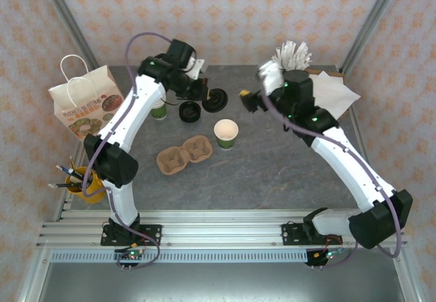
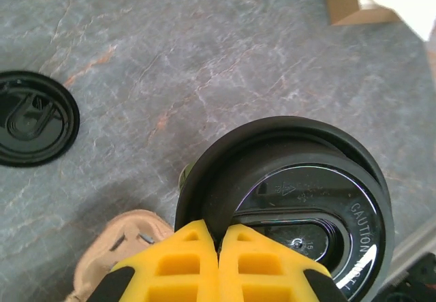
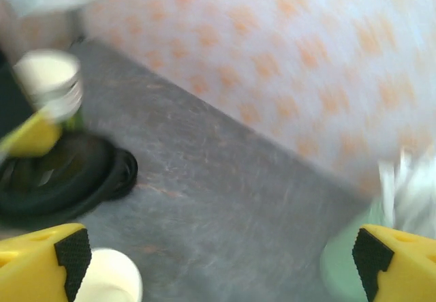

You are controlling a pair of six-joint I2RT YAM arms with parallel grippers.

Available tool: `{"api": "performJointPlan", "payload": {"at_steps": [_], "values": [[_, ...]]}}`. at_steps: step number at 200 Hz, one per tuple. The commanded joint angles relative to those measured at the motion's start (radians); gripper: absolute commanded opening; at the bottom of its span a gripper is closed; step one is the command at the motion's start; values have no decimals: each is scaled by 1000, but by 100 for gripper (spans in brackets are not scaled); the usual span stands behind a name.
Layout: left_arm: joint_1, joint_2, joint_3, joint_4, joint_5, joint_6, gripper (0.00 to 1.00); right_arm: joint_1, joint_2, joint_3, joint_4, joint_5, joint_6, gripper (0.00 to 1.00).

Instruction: Pack the takeout coffee

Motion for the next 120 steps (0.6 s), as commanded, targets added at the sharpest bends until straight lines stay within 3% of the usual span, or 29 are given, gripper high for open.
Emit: {"api": "performJointPlan", "payload": {"at_steps": [1,18,55,71,92,120], "values": [[-123,6,-3,10,-241,-160,0,-153,28,13,-146,14,687,100],[-176,11,-27,43,-267,-226,0,-191,62,-26,-182,-58,850,100],[-233,101,21,-50,-437,-276,0,-206,178,-52,-244,-233,954,100],[-235,134,6,-60,-440,-343,0,-224,251,-22,-269,-331,919,100],[-236,146,-74,22,-387,-360,0,-222,329,4,-303,-435,716,99],[-235,156,-54,-3,-448,-344,0,-222,350,-65,-248,-569,598,99]]}}
